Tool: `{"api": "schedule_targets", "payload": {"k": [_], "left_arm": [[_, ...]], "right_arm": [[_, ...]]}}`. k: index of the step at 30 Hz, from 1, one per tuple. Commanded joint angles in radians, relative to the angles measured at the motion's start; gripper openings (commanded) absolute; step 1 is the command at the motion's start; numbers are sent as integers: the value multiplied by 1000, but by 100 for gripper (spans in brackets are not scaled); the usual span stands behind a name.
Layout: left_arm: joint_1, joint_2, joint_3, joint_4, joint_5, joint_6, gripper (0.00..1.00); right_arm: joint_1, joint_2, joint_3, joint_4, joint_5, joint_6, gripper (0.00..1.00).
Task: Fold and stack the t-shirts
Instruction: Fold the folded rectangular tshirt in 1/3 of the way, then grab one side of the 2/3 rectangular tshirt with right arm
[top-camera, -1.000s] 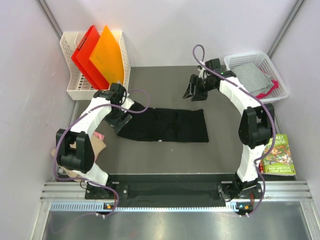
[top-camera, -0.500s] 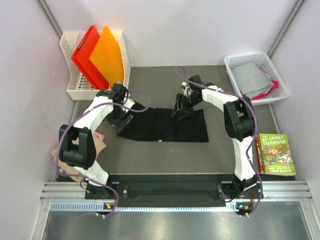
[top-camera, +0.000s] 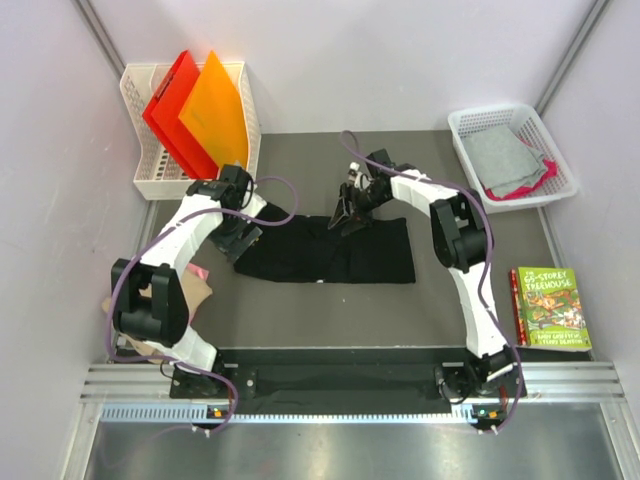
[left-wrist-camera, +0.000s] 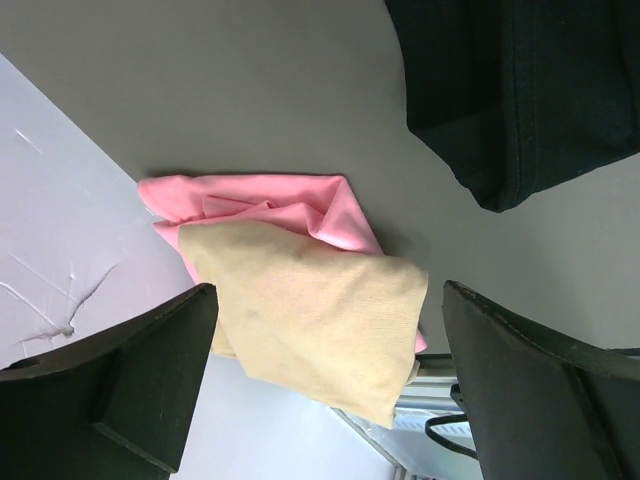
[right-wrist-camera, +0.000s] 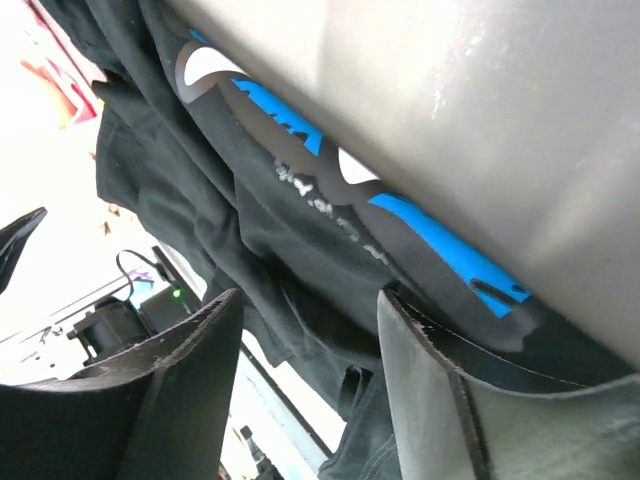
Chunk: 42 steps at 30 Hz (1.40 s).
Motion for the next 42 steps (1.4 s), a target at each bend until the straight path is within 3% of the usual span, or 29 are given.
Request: {"api": "schedule_targets", "payload": {"k": [1, 8, 18, 25, 32, 42], "left_arm": [[-1, -12, 15, 0, -10, 1, 99], [-1, -8, 51, -11, 8, -6, 99], [-1, -12, 84, -14, 23, -32, 99], [8, -21, 89, 2, 25, -48, 99], [16, -17, 92, 2, 11, -39, 99], [25, -14, 114, -3, 7, -43, 99]], "right_arm": [[-31, -165, 40, 3, 31, -40, 58], [-183, -390, -36, -110, 183, -118, 59], [-295, -573, -506, -46, 344, -177, 54], [-326, -576, -598, -4, 362, -206, 54], [-343, -516, -575, 3, 395, -243, 53], [-334, -403, -576, 95, 290, -184, 49]]}}
